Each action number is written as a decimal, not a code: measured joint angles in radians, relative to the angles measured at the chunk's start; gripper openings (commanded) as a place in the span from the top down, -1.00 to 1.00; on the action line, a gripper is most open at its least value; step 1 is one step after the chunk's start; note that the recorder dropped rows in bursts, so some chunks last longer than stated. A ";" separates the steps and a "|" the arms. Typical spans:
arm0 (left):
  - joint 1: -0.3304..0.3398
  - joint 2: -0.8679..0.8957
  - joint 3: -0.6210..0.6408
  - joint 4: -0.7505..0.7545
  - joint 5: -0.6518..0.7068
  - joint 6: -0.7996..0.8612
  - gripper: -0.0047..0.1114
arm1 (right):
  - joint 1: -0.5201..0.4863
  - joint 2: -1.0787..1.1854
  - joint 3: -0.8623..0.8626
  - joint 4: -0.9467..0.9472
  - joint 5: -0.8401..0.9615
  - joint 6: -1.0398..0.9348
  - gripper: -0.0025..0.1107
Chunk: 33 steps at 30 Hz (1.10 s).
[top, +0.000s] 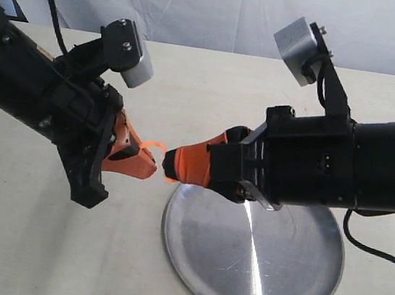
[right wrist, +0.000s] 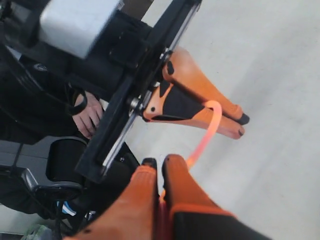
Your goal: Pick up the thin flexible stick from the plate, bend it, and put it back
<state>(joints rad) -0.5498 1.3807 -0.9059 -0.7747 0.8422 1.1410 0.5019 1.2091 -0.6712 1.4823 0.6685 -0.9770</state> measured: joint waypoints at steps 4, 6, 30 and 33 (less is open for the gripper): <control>0.000 0.000 0.000 -0.083 -0.017 0.000 0.91 | 0.000 0.000 0.000 -0.018 0.004 -0.002 0.97; 0.000 0.000 0.000 -0.124 -0.025 0.000 0.91 | 0.000 0.000 0.000 -0.020 0.006 -0.004 0.97; 0.000 -0.005 0.000 -0.290 -0.041 0.008 0.91 | 0.000 0.000 0.000 -0.063 -0.006 -0.010 0.97; 0.000 -0.005 0.000 -0.315 -0.046 0.008 0.91 | 0.000 0.000 0.000 -0.063 -0.008 -0.010 0.97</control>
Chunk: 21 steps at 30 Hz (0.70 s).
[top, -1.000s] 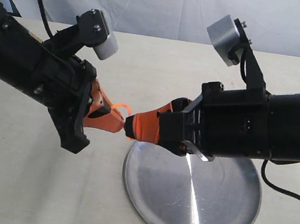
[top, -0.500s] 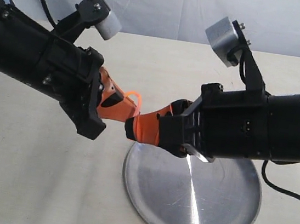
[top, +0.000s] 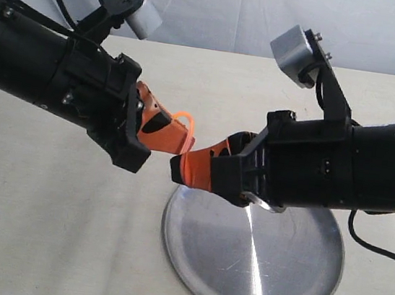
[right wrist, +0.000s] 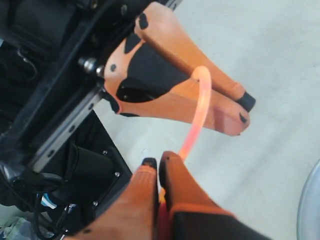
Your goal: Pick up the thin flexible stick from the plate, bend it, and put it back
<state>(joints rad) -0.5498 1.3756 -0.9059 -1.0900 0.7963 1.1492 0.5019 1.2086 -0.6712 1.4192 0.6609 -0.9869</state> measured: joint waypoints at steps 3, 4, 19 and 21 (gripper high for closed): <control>0.000 0.000 0.000 -0.012 -0.010 0.002 0.91 | 0.000 0.000 0.000 0.000 -0.004 0.000 0.97; 0.000 0.000 0.000 -0.018 -0.015 0.002 0.91 | 0.000 0.000 0.000 0.000 -0.006 0.000 0.97; 0.000 0.000 0.000 -0.086 -0.033 0.002 0.91 | 0.000 0.000 0.000 -0.021 -0.028 -0.003 0.97; 0.000 0.000 0.000 -0.095 -0.033 0.002 0.91 | 0.000 0.000 -0.002 -0.027 -0.032 -0.003 0.97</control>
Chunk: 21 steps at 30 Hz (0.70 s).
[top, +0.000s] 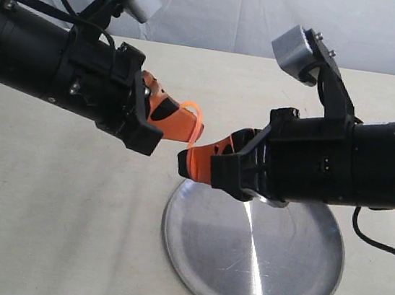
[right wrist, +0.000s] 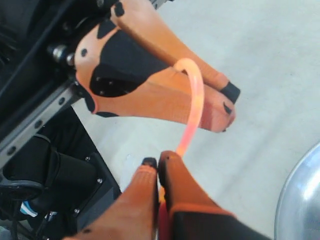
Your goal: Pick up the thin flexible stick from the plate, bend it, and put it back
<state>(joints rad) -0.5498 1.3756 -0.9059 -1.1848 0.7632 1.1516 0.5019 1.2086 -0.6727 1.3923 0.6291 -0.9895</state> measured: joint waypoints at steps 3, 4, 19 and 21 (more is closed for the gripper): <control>0.000 0.000 0.000 -0.015 0.000 0.000 0.91 | 0.000 0.000 0.000 -0.001 -0.002 0.000 0.97; 0.000 0.000 0.000 -0.019 0.000 0.000 0.91 | 0.000 0.000 0.000 -0.002 -0.005 0.000 0.97; 0.000 0.000 0.004 -0.070 -0.018 -0.025 0.92 | -0.002 0.000 -0.003 -0.011 -0.021 -0.014 0.97; 0.000 0.000 0.004 -0.070 -0.018 -0.050 0.92 | -0.002 0.000 -0.003 -0.018 -0.021 -0.020 0.97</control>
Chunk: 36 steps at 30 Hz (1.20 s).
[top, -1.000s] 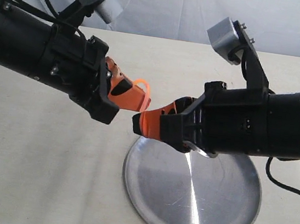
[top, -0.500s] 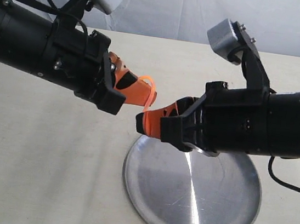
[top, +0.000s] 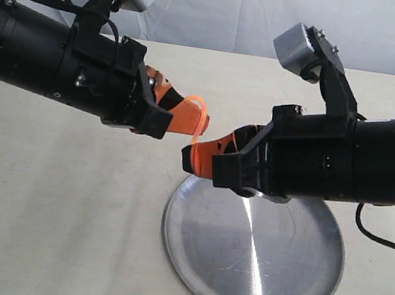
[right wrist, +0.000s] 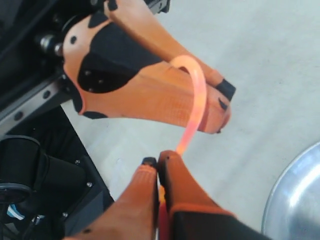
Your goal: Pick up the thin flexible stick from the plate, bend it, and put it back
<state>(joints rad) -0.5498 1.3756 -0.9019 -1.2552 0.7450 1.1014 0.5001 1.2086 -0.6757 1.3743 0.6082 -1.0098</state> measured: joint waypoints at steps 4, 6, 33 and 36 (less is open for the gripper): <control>0.000 0.002 0.000 0.000 0.002 -0.031 0.92 | 0.000 0.000 -0.002 -0.023 0.000 -0.004 0.97; 0.000 0.002 0.002 0.000 0.002 -0.043 0.92 | 0.000 0.000 -0.002 -0.038 0.000 -0.004 0.97; 0.000 0.009 0.006 0.000 0.032 -0.094 0.92 | 0.000 -0.004 -0.009 -0.247 -0.007 -0.208 0.97; 0.000 0.010 0.008 0.000 0.036 -0.094 0.92 | 0.000 -0.004 -0.009 -0.264 -0.007 -0.242 0.97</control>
<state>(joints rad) -0.5498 1.3857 -0.8940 -1.2557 0.7815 1.0075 0.5001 1.2050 -0.6852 1.1104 0.6012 -1.2516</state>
